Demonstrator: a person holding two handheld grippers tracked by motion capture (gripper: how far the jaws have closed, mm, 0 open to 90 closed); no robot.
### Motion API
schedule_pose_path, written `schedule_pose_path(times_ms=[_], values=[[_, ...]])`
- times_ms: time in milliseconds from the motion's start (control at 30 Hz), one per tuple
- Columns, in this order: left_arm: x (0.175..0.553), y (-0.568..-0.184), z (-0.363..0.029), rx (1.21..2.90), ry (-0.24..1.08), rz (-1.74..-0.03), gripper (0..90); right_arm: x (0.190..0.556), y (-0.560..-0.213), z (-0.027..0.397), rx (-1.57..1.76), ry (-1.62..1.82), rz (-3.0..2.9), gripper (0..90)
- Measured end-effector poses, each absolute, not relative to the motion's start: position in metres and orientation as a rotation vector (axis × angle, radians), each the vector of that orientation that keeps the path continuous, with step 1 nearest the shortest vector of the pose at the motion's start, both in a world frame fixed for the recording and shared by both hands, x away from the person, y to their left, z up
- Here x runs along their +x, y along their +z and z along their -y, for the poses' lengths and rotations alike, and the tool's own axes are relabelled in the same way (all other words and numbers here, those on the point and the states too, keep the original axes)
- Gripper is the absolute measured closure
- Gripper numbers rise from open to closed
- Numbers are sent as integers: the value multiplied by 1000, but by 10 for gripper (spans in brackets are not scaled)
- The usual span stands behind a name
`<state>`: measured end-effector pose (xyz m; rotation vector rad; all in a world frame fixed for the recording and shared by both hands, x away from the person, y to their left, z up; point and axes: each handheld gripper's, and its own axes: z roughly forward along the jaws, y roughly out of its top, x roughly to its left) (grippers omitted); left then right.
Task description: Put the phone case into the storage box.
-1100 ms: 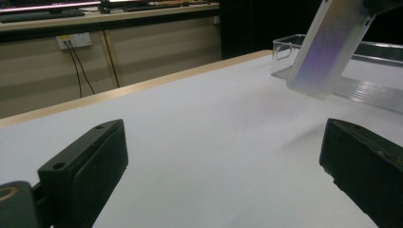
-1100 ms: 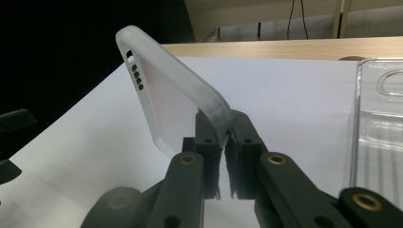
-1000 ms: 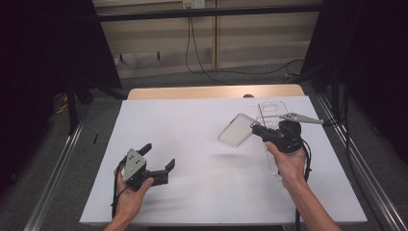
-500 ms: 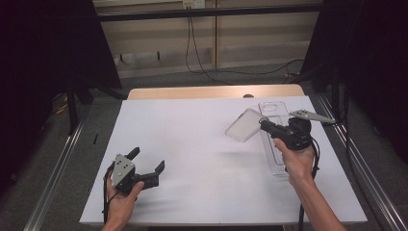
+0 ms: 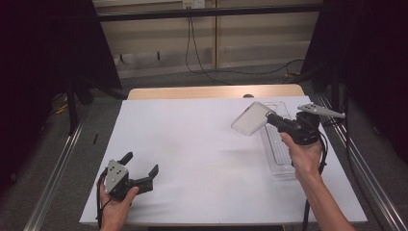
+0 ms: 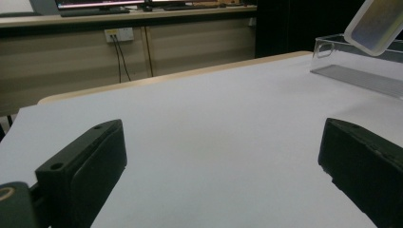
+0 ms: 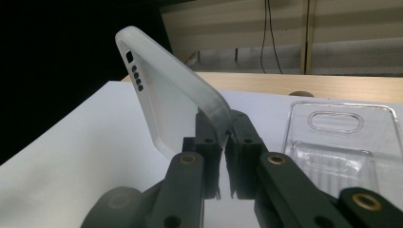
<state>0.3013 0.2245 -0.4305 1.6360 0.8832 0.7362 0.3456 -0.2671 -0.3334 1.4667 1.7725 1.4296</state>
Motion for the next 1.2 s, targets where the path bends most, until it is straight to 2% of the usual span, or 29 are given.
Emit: schedule_pose_path(times_ms=[333,1200], values=[[305,-430,-219,1625,696,-885,33,356,-319,277,1462,1398,-1768,840],[311,-431,-228,1615,718,-912,11,377,-303,325,1525,1266,-1698,839]])
